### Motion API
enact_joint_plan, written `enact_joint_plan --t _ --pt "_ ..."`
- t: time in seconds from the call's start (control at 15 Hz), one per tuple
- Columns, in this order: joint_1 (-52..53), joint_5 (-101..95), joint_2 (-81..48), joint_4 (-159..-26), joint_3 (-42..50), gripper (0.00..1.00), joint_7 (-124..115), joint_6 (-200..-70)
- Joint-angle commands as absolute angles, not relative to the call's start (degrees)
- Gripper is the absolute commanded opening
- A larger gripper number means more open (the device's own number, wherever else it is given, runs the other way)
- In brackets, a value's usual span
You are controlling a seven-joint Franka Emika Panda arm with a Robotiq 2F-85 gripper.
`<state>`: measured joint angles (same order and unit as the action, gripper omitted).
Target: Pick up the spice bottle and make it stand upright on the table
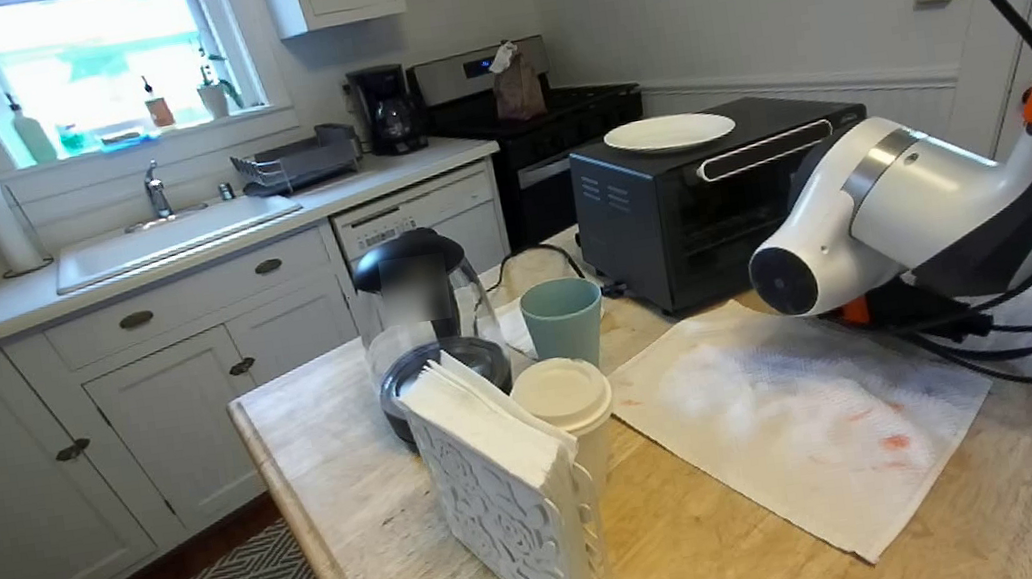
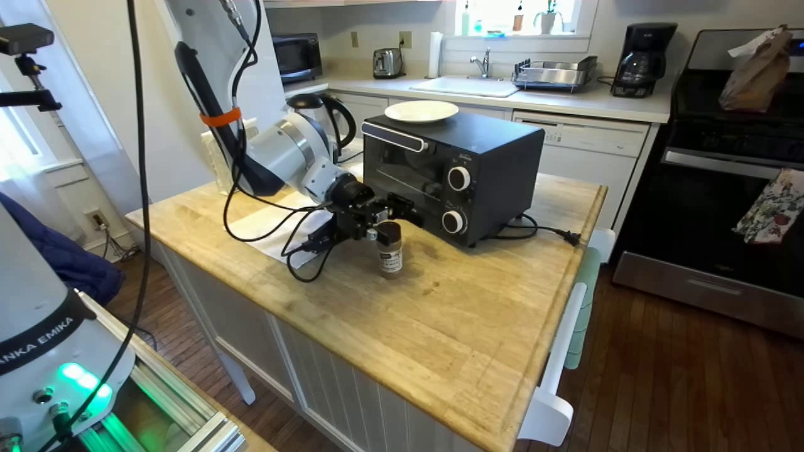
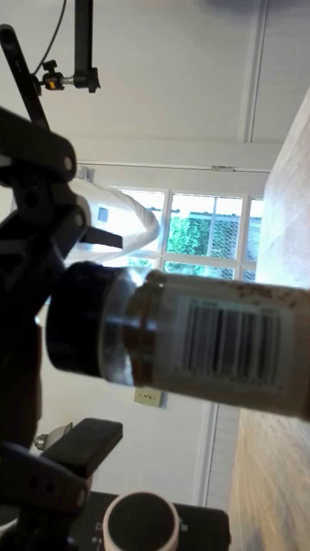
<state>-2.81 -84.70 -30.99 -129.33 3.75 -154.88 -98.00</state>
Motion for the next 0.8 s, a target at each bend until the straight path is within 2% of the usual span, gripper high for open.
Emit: enact_joint_plan --t 0.0,0.73 --pt "-6.5 -86.3 -23.7 -133.8 2.6 1.0 -152.6 -106.8" --pt "-11.3 -84.8 -5.7 -143.3 7.1 1.0 -135.9 -125.5"
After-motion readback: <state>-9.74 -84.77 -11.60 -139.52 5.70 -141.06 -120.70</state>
